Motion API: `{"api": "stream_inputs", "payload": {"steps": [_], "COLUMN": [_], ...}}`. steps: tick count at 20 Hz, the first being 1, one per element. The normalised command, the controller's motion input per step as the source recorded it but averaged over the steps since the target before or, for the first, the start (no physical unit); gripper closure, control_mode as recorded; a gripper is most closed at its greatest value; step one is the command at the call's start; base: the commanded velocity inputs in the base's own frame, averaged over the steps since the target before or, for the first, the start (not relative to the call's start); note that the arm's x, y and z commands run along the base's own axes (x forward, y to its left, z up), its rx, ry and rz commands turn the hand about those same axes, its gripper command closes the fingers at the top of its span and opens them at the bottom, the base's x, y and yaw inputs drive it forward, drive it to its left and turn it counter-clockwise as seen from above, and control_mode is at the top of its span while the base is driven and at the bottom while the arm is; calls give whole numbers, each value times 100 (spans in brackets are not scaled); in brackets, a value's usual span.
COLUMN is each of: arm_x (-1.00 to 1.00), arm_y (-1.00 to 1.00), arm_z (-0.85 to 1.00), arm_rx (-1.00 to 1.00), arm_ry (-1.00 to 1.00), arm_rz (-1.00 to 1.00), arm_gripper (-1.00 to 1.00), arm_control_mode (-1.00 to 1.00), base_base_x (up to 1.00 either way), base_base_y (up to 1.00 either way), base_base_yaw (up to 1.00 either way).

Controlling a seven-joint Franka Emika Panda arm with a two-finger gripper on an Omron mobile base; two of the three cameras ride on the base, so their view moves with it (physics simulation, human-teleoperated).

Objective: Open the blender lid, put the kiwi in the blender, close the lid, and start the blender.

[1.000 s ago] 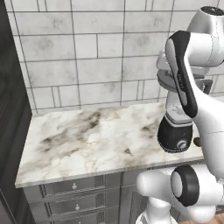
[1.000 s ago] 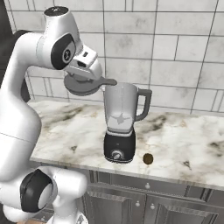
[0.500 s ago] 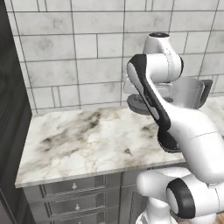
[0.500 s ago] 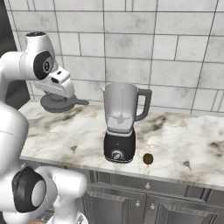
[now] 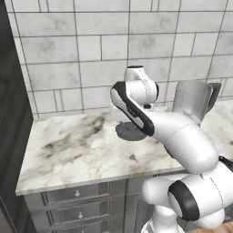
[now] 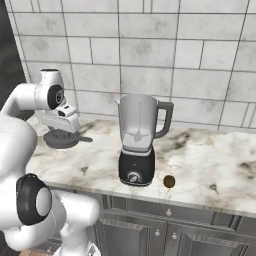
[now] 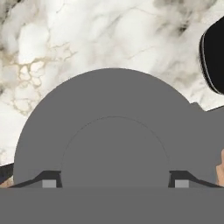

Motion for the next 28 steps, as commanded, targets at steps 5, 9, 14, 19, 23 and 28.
{"api": "stream_inputs", "payload": {"steps": [5,9,14,19,23,28], "arm_x": [57,34,14,18,18,6], "arm_y": [0,0,0,0,0,0], "arm_z": [-89,-76,-60,-36,-41,-33], "arm_rx": [-5,-5,1,10,7,4], "arm_ry": [-3,-21,-7,0,-1,-1], "arm_rz": [0,0,0,0,0,0], "arm_gripper": [100,100,100,100,100,-100], "arm_control_mode": [-100,-100,-100,-100,-100,-100], "base_base_x": [0,0,0,0,0,0], "base_base_y": [0,0,0,0,0,0], "base_base_yaw": [0,0,0,0,0,0]}}
